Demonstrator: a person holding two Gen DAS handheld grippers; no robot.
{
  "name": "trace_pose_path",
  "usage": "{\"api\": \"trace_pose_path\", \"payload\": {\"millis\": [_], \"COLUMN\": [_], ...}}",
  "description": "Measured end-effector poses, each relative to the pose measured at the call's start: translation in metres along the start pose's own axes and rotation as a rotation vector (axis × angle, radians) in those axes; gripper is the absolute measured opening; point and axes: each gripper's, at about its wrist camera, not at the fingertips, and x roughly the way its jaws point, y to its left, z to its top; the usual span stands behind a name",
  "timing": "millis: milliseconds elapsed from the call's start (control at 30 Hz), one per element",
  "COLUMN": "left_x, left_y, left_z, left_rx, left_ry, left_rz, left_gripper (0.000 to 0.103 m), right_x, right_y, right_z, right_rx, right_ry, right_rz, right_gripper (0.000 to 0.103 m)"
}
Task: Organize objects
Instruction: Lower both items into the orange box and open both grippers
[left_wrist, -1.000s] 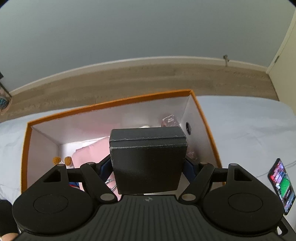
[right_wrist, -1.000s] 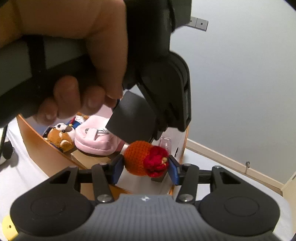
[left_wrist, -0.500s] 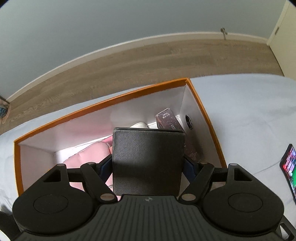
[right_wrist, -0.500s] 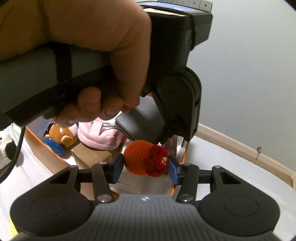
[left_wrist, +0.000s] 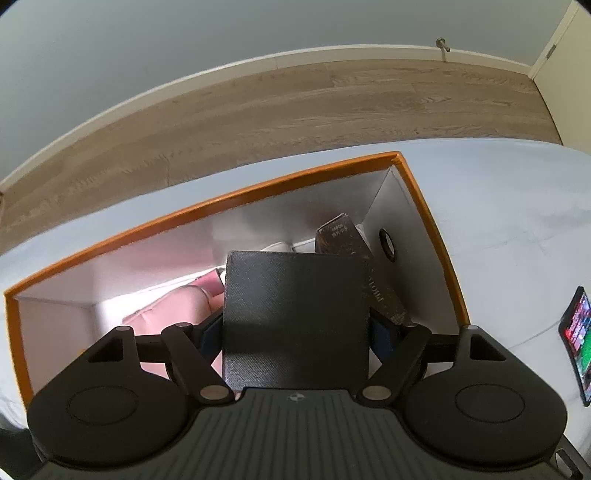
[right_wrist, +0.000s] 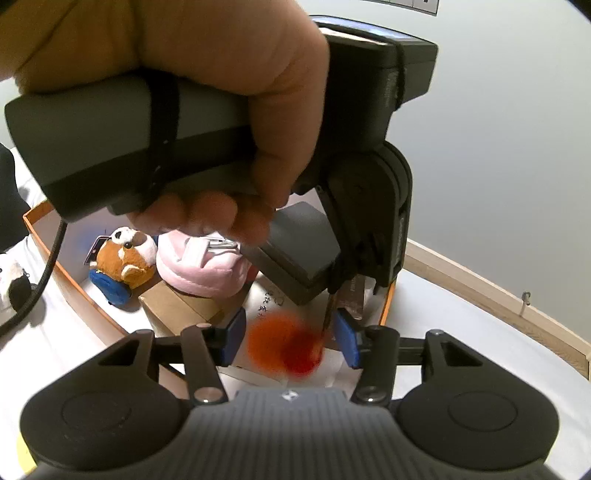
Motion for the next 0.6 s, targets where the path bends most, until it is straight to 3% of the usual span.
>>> {"api": "trace_pose_path", "payload": {"millis": [600], "left_x": [-0.026], "left_y": [-0.003], "left_z": [0.004], "left_rx": [0.007], "left_ry": [-0.067], "left_rz": [0.031], "left_gripper": [0.095], "right_x": [-0.017], "right_y": [0.013], "right_z": [-0.007], "right_rx": [0.0], "right_ry": [-0.023], "right_rz": [-0.023], "right_gripper": [0.058]}}
